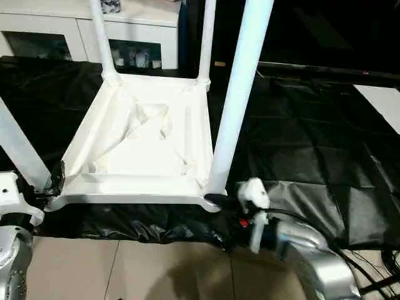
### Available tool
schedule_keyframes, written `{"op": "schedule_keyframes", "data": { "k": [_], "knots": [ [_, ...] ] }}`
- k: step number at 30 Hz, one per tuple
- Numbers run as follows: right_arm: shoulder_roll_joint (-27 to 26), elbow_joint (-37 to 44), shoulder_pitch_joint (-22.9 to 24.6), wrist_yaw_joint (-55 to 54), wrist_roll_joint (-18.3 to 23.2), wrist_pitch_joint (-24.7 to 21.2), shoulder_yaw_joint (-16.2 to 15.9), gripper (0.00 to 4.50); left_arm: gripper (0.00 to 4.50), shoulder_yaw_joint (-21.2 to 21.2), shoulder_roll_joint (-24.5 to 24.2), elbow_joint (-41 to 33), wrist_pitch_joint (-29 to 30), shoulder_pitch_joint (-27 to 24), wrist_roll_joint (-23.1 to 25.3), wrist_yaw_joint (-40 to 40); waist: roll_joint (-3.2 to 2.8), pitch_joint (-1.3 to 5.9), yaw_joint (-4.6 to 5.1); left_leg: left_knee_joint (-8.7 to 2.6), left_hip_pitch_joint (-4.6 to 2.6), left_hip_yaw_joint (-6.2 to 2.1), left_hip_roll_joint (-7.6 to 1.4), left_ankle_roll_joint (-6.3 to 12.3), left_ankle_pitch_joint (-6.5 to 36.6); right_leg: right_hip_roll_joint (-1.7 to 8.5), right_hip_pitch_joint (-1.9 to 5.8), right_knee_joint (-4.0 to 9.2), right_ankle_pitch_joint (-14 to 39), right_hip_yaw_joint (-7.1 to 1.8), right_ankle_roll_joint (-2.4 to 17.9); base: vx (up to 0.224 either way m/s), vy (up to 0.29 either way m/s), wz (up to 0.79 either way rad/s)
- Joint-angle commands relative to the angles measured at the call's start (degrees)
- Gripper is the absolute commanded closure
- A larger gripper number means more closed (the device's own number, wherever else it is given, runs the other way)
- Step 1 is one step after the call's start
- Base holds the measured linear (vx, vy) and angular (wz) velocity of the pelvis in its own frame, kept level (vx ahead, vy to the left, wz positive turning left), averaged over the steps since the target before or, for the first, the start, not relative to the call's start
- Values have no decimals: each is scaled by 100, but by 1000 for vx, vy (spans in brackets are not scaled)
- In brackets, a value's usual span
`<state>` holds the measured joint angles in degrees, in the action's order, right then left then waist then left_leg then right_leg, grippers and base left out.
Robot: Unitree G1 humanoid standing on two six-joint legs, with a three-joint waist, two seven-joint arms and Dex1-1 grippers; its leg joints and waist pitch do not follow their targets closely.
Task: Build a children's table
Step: Flip table
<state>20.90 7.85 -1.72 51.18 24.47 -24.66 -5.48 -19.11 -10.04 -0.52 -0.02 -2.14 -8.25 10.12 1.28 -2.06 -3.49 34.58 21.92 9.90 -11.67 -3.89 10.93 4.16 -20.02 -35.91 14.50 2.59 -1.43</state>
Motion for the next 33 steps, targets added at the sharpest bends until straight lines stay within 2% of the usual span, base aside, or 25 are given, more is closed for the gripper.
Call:
{"op": "schedule_keyframes", "data": {
  "k": [1, 3, 4, 5, 7, 8, 9, 10, 11, 12, 13, 15, 16, 17, 18, 19, 22, 24, 25, 26, 27, 31, 32, 33],
  "knots": [
    [-108, -192, -184, -324, -187, 175, 5, 0, 10, 161, 31, 76, 168, -16, -74, 105, -47, 239, -14, -488, -126, -84, -192, -50, 1193, 329, 53, 440, 88, -214, 1057, 0, 0, 0],
    [-213, -312, -288, -472, -261, 238, -4, 0, 25, 232, 30, 130, 242, -16, -71, 100, -63, 241, -23, -490, -125, -85, -195, -58, 1152, 337, 54, 426, 43, -219, 1058, 0, 0, 0],
    [-245, -354, -334, -487, -269, 244, -25, 0, 25, 237, 49, 149, 284, 0, -93, 76, -21, 242, -20, -490, -124, -83, -196, -61, 1141, 329, 68, 427, 37, -218, 1029, 0, 0, 0],
    [-255, -368, -348, -490, -271, 244, -33, 0, 54, 237, 56, 155, 298, 7, -101, 66, -38, 243, -24, -493, -125, -86, -196, -60, 1129, 334, 69, 418, 25, -218, 1032, 0, 0, 0],
    [-279, -410, -393, -497, -279, 245, -62, 0, 66, 232, 76, 175, 325, 33, -123, 42, -49, 233, -24, -498, -125, -82, -194, -67, 1169, 332, 66, 433, 64, -220, 1014, 0, 0, 0],
    [-305, -485, -459, -461, -308, 271, -126, 0, 73, 227, 92, 204, 337, 79, -144, 32, -25, 242, -27, -494, -124, -81, -198, -53, 1162, 336, 74, 431, 50, -222, 992, 0, 0, 0],
    [-319, -526, -491, -426, -337, 300, -170, 0, 73, 224, 100, 218, 351, 105, -163, 35, -22, 241, -25, -494, -122, -81, -195, -47, 1154, 335, 73, 430, 45, -220, 994, 0, 0, 0],
    [-331, -554, -512, -401, -358, 321, -197, 0, 98, 223, 106, 225, 363, 122, -177, 37, -34, 240, -28, -496, -122, -83, -200, -47, 1152, 341, 69, 432, 46, -220, 997, 0, 0, 0],
    [-358, -584, -540, -361, -353, 326, -230, 0, 107, 222, 100, 251, 360, 149, -192, 51, -11, 238, -25, -494, -123, -77, -198, -43, 1158, 336, 68, 434, 47, -222, 1000, 0, 0, 0],
    [-358, -584, -540, -361, -353, 326, -230, 0, 110, 222, 100, 251, 360, 149, -192, 51, -19, 242, -28, -493, -122, -80, -197, -40, 1152, 340, 71, 424, 43, -221, 1011, 0, 0, 0],
    [-365, -603, -566, -304, -373, 340, -299, 0, 115, 220, 90, 294, 340, 192, -203, 64, 8, 242, -29, -493, -120, -76, -198, -26, 1135, 339, 74, 431, 40, -222, 1008, 0, 0, 0],
    [-378, -650, -618, -223, -376, 331, -398, 0, 127, 252, 28, 377, 310, 273, -209, 110, -13, 247, -61, -488, -135, -75, -196, -9, 1084, 335, 65, 427, 21, -223, 971, 0, 0, 0],
    [-370, -647, -625, -179, -388, 335, -452, 0, 153, 261, 8, 403, 332, 306, -202, 105, -15, 251, -68, -486, -133, -78, -198, -14, 1061, 337, 68, 420, -22, -223, 970, 0, 0, 0],
    [-369, -644, -626, -158, -379, 327, -472, 0, 159, 264, 2, 410, 342, 319, -202, 101, 14, 248, -87, -492, -129, -77, -205, -12, 1022, 341, 74, 413, -95, -220, 966, 0, 0, 0],
    [-368, -641, -628, -136, -369, 318, -492, 0, 159, 267, -4, 417, 352, 333, -202, 97, 8, 250, -96, -491, -129, -76, -206, -15, 1017, 342, 74, 407, -119, -220, 972, 0, 0, 0],
    [-364, -623, -630, -92, -371, 321, -551, 0, 164, 266, -1, 400, 431, 347, -203, 55, 31, 251, -103, -489, -131, -73, -207, -16, 990, 340, 76, 405, -164, -219, 968, 0, 0, 0],
    [-394, -650, -678, -50, -381, 349, -623, 0, 200, 281, 18, 372, 524, 353, -220, 22, 44, 252, -142, -483, -137, -66, -205, 5, 940, 344, 72, 404, -214, -223, 960, 0, 0, 0],
    [-427, -698, -722, -56, -431, 411, -667, 0, 204, 299, 41, 342, 569, 326, -238, 20, 44, 251, -150, -490, -135, -69, -208, -2, 967, 347, 71, 398, -154, -219, 966, 0, 0, 0],
    [-490, -794, -816, -59, -460, 462, -705, 0, 216, 328, 102, 308, 636, 288, -308, 29, 143, 239, -142, -497, -128, -60, -216, 12, 1015, 355, 71, 410, 19, -221, 941, 0, 0, 0],
    [-509, -825, -849, -58, -458, 464, -710, 0, 216, 334, 131, 296, 677, 278, -344, 28, 95, 241, -167, -499, -133, -60, -211, 6, 1000, 371, 63, 414, 155, -227, 938, 0, 0, 0],
    [-512, -838, -863, -51, -450, 461, -708, 0, 224, 339, 147, 289, 698, 276, -359, 24, 87, 236, -165, -499, -138, -59, -214, 3, 1001, 368, 50, 422, 168, -233, 935, 0, 0, 0],
    [-512, -890, -913, 0, -465, 497, -744, 0, 226, 348, 236, 181, 798, 234, -469, 6, 123, 251, -167, -494, -129, -61, -213, 3, 855, 353, 69, 390, -116, -222, 923, 0, 0, 0],
    [-523, -892, -927, 37, -464, 491, -798, 0, 226, 342, 324, 87, 911, 196, -592, -12, 156, 249, -170, -490, -126, -56, -209, 22, 836, 350, 70, 397, -132, -222, 916, 0, 0, 0],
    [-534, -895, -931, 55, -473, 495, -840, 0, 226, 340, 400, 14, 1003, 164, -685, -34, 153, 248, -172, -489, -121, -57, -213, 43, 805, 356, 74, 387, -170, -224, 933, 0, 0, 0]
  ]
}}
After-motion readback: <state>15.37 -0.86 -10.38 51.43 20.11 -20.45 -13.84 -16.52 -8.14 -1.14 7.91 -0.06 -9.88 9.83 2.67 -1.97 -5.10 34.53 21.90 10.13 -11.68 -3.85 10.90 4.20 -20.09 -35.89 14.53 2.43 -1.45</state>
